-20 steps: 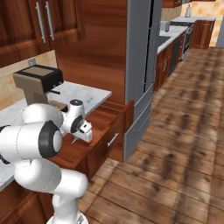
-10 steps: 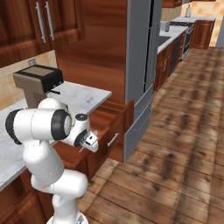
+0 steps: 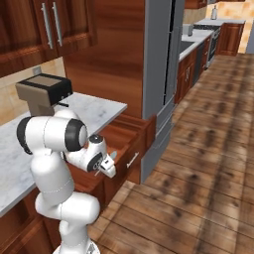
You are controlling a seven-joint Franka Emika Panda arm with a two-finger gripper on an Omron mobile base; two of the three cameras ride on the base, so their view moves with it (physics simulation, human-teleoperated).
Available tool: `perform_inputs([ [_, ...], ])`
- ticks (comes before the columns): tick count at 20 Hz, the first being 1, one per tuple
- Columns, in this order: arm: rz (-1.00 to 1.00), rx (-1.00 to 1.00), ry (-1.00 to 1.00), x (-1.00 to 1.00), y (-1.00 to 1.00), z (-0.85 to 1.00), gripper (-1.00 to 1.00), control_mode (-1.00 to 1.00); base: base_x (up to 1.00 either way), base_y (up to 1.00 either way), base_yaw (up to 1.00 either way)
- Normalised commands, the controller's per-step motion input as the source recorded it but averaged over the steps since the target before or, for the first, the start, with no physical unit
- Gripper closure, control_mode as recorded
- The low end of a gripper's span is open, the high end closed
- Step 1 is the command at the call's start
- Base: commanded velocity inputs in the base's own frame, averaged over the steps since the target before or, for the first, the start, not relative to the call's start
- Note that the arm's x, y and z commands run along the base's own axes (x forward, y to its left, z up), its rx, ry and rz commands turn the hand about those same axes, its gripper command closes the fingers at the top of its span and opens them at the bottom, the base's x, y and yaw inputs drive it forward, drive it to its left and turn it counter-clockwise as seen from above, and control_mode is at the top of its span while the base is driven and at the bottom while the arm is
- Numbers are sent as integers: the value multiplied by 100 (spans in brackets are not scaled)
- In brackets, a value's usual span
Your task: Pick up the metallic utensils from the counter and place them in the open drawer. Make sure not to pick up any wooden utensils.
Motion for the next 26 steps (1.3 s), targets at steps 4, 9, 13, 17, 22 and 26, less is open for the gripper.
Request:
perform_inputs([
  [4,-1,0,-1,0,-99,-42,100,-100,0,0,0],
  [9,0,0,-1,0,-97,-37,100,-100,0,0,0],
  [13,1,0,1,-3,-8,6,100,-100,0,0,0],
  [17,8,-18,1,2,70,88,100,-100,0,0,0],
  [22,12,-7,5,45,72,29,100,-100,0,0,0],
  [26,2,6,20,89,-8,3,100,-100,0,0,0],
])
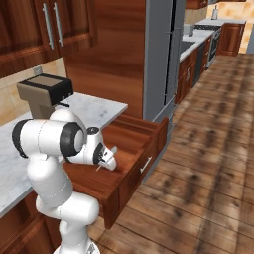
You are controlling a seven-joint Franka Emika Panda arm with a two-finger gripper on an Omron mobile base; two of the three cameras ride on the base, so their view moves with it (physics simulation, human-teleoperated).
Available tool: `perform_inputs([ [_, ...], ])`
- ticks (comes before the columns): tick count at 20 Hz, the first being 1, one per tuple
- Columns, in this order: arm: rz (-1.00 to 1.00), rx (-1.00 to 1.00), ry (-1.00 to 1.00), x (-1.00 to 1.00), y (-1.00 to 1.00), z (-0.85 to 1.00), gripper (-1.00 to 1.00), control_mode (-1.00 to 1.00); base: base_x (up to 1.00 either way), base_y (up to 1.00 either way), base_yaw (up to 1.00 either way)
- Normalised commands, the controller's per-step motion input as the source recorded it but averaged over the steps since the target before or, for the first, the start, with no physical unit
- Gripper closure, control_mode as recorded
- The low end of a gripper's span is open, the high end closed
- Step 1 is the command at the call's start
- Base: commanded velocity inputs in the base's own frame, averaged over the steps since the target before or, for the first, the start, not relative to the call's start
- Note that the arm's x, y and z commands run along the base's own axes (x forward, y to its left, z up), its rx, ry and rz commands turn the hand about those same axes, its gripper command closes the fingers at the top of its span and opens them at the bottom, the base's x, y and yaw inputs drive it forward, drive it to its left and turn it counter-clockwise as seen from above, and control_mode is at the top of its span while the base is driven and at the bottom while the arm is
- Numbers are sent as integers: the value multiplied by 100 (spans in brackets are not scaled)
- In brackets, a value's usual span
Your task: Pick up the metallic utensils from the counter and place them in the open drawer. Make sure not to pick up any wooden utensils.
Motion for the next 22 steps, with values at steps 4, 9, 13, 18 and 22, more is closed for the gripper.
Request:
perform_inputs([
  [4,1,7,21,69,-6,-17,100,-100,0,0,0],
  [9,0,0,22,63,-4,-46,100,-100,0,0,0],
  [13,0,0,6,51,0,-50,100,-100,0,0,0],
  [18,0,0,-11,11,0,-68,100,-100,0,0,0],
  [22,2,0,-21,3,0,-64,100,-100,0,0,0],
])
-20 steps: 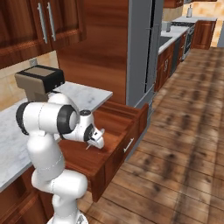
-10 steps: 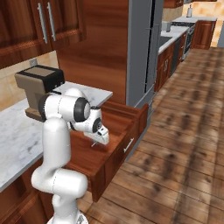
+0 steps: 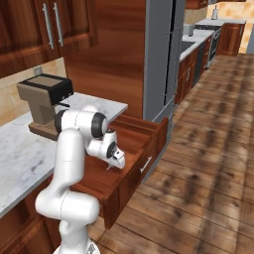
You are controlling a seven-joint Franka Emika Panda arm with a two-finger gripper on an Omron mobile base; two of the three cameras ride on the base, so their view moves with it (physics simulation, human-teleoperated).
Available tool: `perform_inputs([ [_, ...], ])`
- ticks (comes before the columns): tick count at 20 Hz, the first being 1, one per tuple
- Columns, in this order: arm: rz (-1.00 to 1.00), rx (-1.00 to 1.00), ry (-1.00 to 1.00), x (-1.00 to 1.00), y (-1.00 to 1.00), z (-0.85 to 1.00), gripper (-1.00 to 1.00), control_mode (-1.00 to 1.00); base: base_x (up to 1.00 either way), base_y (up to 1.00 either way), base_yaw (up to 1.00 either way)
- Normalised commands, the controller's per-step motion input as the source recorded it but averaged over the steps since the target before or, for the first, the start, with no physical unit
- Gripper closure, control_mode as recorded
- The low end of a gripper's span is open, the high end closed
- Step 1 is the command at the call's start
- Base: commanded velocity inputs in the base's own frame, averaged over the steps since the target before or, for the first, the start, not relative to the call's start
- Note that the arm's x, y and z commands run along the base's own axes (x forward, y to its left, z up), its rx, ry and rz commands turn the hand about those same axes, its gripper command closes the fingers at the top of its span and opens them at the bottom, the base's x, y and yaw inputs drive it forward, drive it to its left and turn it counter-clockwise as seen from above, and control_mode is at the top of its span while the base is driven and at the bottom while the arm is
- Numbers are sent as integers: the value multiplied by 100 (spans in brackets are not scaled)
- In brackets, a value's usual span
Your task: Pick up the metallic utensils from the counter and place them in the open drawer. Make sure not to pick up any wooden utensils.
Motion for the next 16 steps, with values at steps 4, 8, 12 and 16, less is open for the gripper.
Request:
perform_inputs([
  [4,0,-1,-23,1,0,-67,100,-100,0,0,0],
  [8,0,2,-1,0,0,-27,100,-100,0,0,0],
  [12,0,0,0,0,0,-9,-100,-100,0,0,0],
  [16,0,0,0,0,0,2,-100,-100,0,0,0],
])
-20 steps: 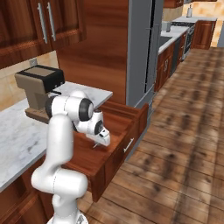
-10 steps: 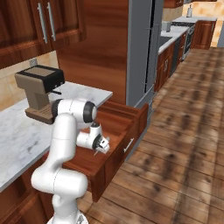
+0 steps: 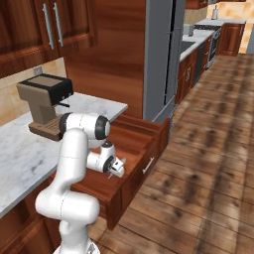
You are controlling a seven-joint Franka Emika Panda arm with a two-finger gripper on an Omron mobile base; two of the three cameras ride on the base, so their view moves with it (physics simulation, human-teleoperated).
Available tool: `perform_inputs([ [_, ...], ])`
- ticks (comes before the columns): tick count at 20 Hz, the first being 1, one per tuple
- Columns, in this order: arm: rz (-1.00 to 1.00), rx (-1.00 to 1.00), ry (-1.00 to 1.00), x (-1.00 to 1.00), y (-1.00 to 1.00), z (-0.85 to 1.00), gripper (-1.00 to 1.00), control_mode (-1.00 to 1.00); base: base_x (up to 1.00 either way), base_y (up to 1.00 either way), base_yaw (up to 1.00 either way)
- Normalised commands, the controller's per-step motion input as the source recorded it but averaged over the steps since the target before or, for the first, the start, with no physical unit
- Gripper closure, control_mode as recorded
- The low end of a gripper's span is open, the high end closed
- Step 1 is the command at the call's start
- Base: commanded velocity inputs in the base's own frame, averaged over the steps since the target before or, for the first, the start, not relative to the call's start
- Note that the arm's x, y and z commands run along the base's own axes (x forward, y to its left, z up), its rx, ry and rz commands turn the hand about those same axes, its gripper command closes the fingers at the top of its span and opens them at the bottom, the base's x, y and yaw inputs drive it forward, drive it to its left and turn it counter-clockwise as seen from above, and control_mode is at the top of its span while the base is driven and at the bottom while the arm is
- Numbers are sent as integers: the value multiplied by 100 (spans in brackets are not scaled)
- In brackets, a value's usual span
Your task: Pick up the metallic utensils from the counter and place them in the open drawer. Make sure not to pick up any wooden utensils.
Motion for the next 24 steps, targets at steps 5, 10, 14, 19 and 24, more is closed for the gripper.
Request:
perform_inputs([
  [5,-4,-12,1,-6,3,79,-100,-100,0,0,0],
  [10,-4,0,10,-26,-15,100,-100,-100,0,0,0],
  [14,-2,5,20,-32,-21,100,-100,-100,0,0,0],
  [19,-2,4,21,6,-6,100,-100,-100,0,0,0],
  [24,0,10,26,14,-14,100,-100,-100,0,0,0],
])
